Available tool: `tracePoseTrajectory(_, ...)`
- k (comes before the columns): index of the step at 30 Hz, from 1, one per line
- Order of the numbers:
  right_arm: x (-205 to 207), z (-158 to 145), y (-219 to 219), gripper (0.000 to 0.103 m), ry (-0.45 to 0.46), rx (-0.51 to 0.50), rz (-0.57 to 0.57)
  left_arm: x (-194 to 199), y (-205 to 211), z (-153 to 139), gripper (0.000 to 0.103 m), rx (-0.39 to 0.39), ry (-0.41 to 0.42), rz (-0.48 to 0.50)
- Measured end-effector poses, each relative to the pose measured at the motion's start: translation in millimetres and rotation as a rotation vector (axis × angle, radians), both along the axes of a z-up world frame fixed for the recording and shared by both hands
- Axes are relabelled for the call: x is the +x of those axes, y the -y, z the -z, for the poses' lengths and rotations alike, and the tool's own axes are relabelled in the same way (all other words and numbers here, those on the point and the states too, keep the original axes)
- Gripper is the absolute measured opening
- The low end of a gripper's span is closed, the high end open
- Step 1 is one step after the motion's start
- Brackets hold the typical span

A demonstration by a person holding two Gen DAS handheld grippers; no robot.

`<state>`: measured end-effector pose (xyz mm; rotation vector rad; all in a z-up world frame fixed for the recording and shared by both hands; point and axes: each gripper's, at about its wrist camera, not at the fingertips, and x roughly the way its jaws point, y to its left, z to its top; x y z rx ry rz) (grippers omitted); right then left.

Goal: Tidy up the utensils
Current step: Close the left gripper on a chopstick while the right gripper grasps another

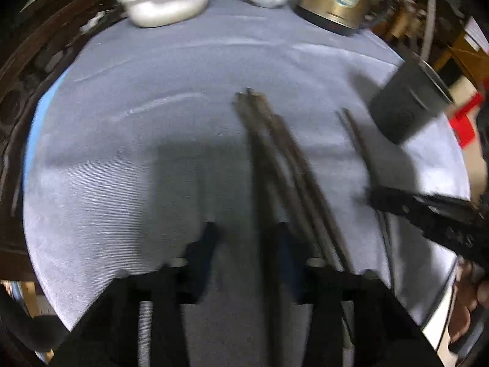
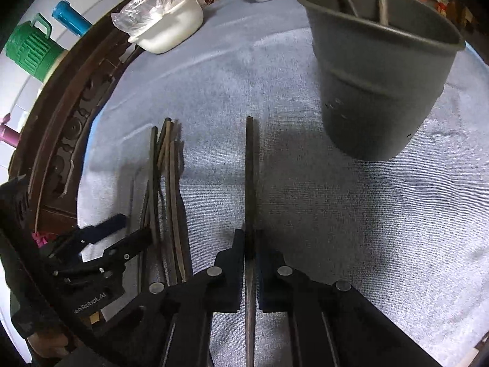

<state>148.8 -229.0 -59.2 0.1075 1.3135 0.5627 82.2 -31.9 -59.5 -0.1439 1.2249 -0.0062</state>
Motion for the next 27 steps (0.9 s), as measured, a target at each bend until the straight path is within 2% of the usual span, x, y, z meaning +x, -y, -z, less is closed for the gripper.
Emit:
tracePoseTrajectory(3,1,3,4,0.008,-0.008,0.029,-0.001,-5,0,-2,0.034,-0.05,0.008,0.036)
tracePoseTrajectory(7,3,6,6,0.008,-0.015,0.061,-0.001,-6,-25,-4,0.035,-0.065,0.005,-0.058)
tracePoseTrajectory(9,4,7,8,0.008,-0.014,0.065,-0.005,0,-32,-5,0.035,-0.05,-0.001,-0.083)
tracePoseTrajectory(13,5,6,15,0.008,-0.017,0.078,-0.005,8,-26,-3,0.035,-0.076,-0.022,-0.058)
tracePoseTrajectory(20,6,7,15,0.008,-0.019,0.084,-0.007,23,-30,3,0.038,-0.069,-0.047,-0.089)
tracePoseTrajectory(22,6,7,15,0.008,-0.022,0.086,-0.009,20,-32,4,0.036,-0.061,-0.054,-0.081)
tracePoseTrajectory(24,7,7,14,0.008,-0.023,0.086,-0.011,28,-31,7,0.024,-0.038,-0.067,-0.08)
tracePoseTrajectory(27,8,6,12,0.008,-0.026,0.071,-0.028,36,-32,10,0.023,-0.072,-0.102,-0.068)
